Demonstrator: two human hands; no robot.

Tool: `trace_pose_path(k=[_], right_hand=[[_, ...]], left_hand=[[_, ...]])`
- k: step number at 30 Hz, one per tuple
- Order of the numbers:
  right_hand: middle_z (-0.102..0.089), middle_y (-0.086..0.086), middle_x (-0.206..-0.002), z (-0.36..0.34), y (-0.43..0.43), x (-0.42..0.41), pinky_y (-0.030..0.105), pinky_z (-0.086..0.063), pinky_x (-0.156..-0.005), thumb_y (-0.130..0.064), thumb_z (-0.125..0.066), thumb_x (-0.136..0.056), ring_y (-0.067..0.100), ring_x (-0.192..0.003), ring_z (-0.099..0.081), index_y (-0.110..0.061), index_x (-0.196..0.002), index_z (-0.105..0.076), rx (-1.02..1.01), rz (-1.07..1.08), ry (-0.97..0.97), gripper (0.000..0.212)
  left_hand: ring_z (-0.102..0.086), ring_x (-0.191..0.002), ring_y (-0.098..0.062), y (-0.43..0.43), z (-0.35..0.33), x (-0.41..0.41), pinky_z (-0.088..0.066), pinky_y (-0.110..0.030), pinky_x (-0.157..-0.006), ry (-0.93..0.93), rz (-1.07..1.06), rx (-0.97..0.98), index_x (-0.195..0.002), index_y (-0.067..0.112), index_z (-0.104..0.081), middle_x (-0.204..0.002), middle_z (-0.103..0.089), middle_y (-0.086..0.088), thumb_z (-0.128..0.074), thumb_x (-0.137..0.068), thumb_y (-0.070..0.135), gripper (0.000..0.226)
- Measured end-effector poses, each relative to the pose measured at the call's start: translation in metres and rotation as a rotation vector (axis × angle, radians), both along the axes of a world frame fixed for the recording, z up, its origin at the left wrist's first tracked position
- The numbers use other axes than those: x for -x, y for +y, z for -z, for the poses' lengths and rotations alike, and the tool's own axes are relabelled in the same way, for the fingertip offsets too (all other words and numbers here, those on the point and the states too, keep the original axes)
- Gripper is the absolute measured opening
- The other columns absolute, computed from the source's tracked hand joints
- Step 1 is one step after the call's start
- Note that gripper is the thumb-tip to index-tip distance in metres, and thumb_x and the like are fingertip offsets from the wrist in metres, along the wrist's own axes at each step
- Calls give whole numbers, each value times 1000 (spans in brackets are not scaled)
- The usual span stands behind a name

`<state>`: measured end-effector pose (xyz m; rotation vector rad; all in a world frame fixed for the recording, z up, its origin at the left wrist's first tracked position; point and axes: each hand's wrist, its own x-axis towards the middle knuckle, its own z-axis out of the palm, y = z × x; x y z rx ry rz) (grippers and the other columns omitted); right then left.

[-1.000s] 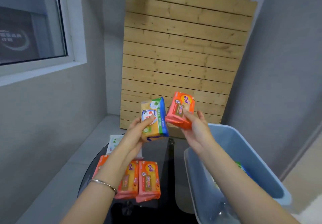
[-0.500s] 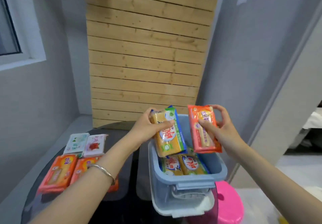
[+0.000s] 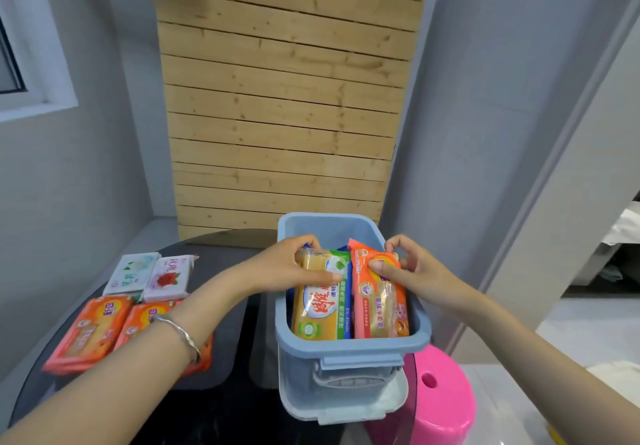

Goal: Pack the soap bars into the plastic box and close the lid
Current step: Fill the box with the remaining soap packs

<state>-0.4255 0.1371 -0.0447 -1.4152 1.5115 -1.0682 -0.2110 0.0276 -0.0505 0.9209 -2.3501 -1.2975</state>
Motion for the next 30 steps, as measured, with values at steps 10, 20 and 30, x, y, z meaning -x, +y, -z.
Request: trace_pose_path(k=[10, 20, 30], right_hand=[[-67, -13, -103, 23, -19, 9, 47, -5, -118, -42, -70, -78, 0, -107, -60, -41, -93, -53, 64, -22, 546, 22], [-64, -21, -110, 13, -15, -2, 54, -29, -111, -44, -64, -81, 7, -108, -60, -47, -96, -60, 11, -40, 580, 15], [-63, -20, -110, -27, -16, -117, 10, -36, -97, -26, -64, -86, -2, -114, -53, -29, -105, -65, 347, 96, 268, 19]], left_hand=[[-48, -110, -1, -17, 9, -4, -17, -28, -109, -315, 23, 376, -84, 33, -70, -98, -70, 11, -62, -72, 63, 33], [-39, -129, -13, -20, 7, 4, -4, -46, -118, -490, 41, 386, -105, 35, -65, -121, -60, 8, -56, -73, 68, 47], [-50, -119, -4, -14, 15, -97, -35, -20, -99, 100, -319, 291, -117, 28, -60, -123, -59, 12, -64, -82, 40, 37]])
